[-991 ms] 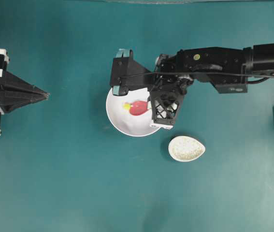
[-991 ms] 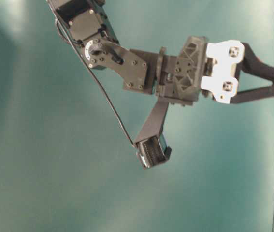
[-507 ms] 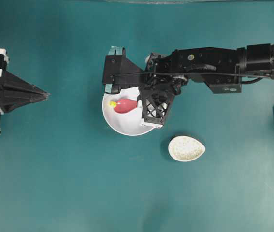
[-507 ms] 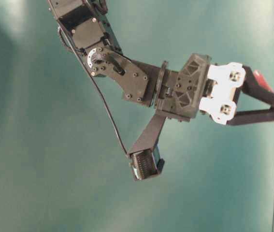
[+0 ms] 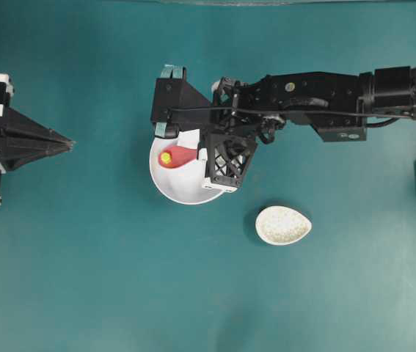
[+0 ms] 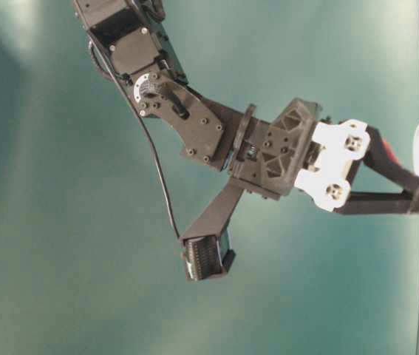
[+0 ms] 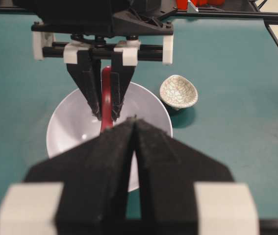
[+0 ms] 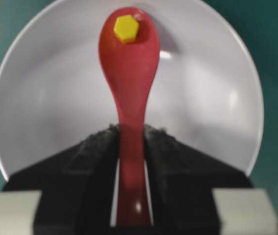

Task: Scoop the yellow hexagonal prism block from the bowl with a spoon using the right arm.
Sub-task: 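Lift the spoon carrying the yellow block up out of the bowl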

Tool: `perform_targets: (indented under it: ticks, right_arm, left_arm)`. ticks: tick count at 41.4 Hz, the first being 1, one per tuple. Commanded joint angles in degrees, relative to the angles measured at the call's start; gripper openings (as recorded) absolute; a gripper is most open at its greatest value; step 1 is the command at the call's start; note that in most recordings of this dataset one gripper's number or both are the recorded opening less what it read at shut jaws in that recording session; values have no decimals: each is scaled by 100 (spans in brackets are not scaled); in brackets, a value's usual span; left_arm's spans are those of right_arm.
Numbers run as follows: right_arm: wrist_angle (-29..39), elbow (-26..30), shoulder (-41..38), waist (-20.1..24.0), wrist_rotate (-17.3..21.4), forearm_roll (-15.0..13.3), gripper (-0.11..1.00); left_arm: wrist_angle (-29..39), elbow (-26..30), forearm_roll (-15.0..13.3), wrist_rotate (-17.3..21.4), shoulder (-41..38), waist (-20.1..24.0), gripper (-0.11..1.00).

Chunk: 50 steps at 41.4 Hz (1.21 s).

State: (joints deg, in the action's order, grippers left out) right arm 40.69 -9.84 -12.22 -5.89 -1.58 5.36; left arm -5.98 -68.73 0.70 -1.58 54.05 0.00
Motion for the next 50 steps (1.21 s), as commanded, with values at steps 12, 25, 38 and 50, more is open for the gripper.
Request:
perform_targets:
  ticks: [12, 25, 38, 50]
  right_arm:
    - [-334, 132, 149, 9, 0, 0, 22]
    - [-519, 132, 176, 9, 0, 0, 22]
    - [-782, 18, 255, 9, 35, 0, 22]
    - [-932, -123, 360, 9, 62, 0, 22]
  left_arm:
    - [-62, 97, 9, -9, -26, 9, 1]
    - [-62, 97, 9, -9, -26, 9, 1]
    - [-62, 97, 18, -18, -26, 9, 1]
    - [-62, 105, 9, -18, -26, 9, 1]
